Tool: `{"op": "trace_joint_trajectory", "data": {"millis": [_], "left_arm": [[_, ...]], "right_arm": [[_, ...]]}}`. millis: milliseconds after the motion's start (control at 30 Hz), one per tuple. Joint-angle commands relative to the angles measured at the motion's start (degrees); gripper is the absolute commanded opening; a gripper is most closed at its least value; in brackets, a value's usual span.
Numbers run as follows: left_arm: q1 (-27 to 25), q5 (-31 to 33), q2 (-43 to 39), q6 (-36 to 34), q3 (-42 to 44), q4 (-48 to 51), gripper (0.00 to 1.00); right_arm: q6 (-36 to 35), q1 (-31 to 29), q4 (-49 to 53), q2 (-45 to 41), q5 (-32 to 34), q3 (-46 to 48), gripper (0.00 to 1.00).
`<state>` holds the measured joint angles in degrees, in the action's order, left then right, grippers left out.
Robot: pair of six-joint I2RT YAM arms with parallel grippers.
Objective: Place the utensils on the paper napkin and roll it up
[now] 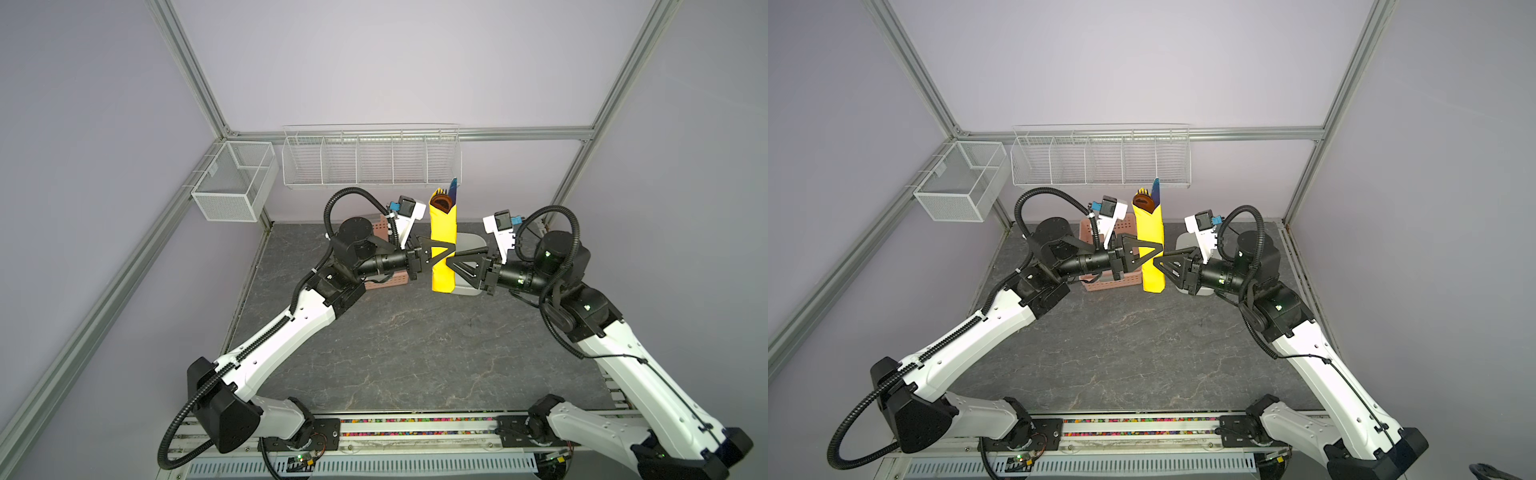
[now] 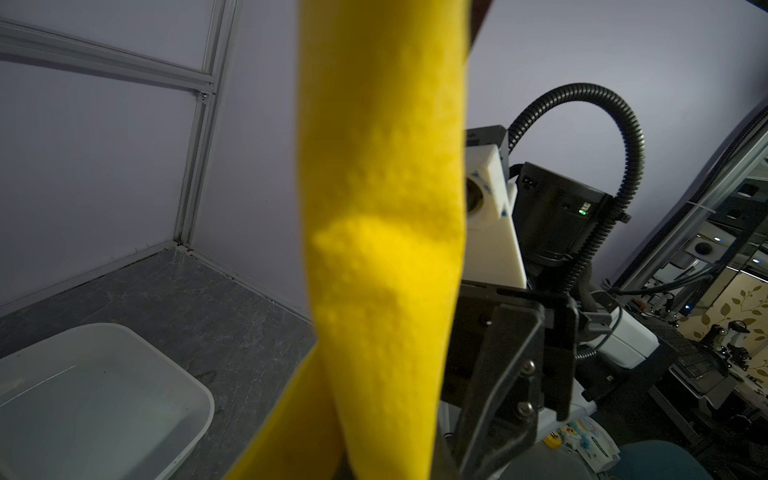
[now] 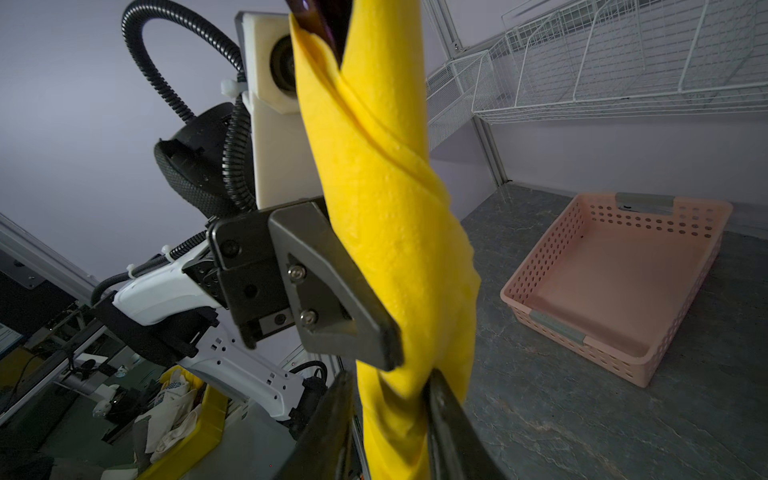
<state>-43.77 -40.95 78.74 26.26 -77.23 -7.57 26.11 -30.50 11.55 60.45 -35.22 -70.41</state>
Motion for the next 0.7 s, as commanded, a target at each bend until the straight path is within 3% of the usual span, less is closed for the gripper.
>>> {"op": "trace_joint_trajectory", "data": {"millis": [0,667], "left_arm": [[-0.77,-3.20,-0.46,1.41,-0.29,-5.58,0.00],[-0.79,-3.75,-1.32,3.27,-0.40,-7.54,0.00]], "right_arm": [[-0.43,-0.77,-2.18,0.81,-2.35,-0.83,0.32],[-2.28,-0.87,-0.56,0.11,-1.28,-0.16,0.37]]}}
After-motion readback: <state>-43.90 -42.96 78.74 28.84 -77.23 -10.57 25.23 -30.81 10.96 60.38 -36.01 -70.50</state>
